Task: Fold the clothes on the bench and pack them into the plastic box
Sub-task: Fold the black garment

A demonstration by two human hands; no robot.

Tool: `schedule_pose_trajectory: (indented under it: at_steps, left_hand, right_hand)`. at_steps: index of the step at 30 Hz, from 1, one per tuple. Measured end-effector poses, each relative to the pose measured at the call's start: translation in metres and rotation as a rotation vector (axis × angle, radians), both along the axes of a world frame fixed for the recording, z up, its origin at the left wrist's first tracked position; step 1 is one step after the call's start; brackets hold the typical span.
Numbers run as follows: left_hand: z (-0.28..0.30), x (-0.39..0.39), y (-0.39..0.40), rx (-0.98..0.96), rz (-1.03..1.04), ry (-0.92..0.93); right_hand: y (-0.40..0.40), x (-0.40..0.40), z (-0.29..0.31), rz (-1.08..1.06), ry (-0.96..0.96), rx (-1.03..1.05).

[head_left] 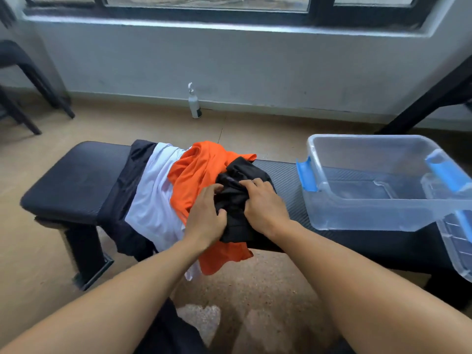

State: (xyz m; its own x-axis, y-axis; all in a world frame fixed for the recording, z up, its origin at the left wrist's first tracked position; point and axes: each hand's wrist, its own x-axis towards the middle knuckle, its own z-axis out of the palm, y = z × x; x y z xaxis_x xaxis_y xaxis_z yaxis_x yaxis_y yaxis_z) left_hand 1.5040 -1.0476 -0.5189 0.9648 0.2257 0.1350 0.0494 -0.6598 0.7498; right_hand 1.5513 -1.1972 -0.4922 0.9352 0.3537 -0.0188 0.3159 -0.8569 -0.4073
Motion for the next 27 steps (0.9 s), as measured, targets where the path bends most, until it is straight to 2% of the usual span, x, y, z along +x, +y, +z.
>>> schedule_pose_trajectory:
  at_steps: [2, 7, 13, 18, 22, 27]
  left_hand:
    - [0.013, -0.005, 0.005, -0.068, 0.017, -0.046]
    - [0.066, -0.010, 0.018, -0.212, 0.115, -0.235]
    - [0.138, -0.004, 0.035, -0.420, 0.166, -0.358]
    - [0.144, -0.023, 0.062, -0.453, 0.178, -0.284]
    - [0.153, -0.024, 0.087, -0.473, 0.126, -0.226]
    - [0.149, -0.016, 0.099, -0.573, 0.137, -0.164]
  right_hand:
    - [-0.001, -0.007, 0.012, -0.063, -0.035, 0.132]
    - [-0.001, -0.029, 0.061, -0.130, -0.266, 0.439]
    - [0.003, -0.028, 0.136, -0.310, -0.366, 0.708]
    - [0.017, -0.010, 0.170, -0.277, -0.159, 0.661]
    - [0.036, 0.002, 0.192, -0.240, -0.079, 0.693]
    - [0.040, -0.014, 0.185, -0.150, 0.334, 0.647]
